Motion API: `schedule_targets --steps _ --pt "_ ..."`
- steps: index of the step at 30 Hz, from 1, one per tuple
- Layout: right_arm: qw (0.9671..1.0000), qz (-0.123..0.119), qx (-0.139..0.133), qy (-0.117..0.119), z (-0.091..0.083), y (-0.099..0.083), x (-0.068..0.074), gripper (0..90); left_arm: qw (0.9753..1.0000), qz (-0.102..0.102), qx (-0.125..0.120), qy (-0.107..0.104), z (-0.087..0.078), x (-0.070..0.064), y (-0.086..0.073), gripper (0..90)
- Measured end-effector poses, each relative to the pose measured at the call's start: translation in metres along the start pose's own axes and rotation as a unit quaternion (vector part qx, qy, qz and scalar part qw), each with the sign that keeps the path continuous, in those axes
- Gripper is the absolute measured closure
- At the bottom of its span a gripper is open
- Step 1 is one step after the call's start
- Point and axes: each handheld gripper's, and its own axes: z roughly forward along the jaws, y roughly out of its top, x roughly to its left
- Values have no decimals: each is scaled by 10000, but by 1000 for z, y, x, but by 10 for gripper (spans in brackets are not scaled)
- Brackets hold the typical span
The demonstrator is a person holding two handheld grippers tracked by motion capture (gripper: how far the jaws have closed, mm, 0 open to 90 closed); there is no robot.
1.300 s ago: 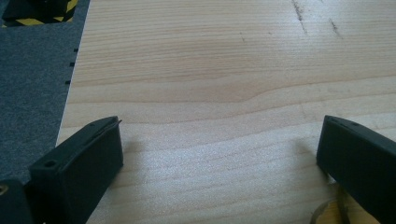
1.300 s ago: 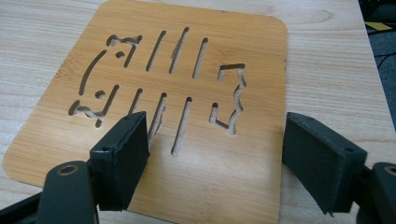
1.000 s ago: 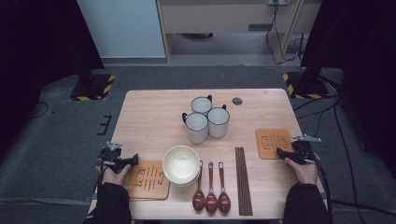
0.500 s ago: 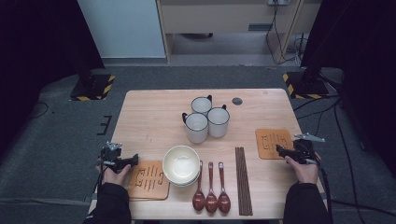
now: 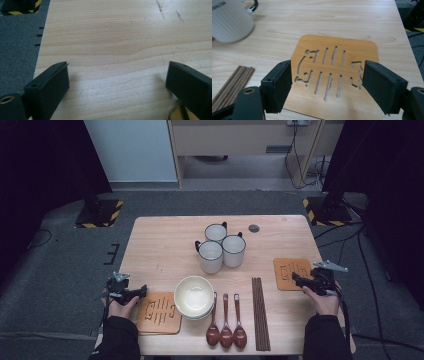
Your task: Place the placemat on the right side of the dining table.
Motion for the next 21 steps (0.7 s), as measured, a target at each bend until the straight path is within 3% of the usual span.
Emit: schedule_targets --steps 7,14,21 --pt "9996 -113 -131 202 -8 7 14 249 9997 -57 -132 -179 -8 -1 2 173" --pt "9987 -250 -187 395 -12 13 30 250 9989 -43 -319 -349 -18 -5 7 202" --pt "9972 -357 -273 598 -17 19 48 250 9958 -57 -647 -641 -36 -11 14 219"
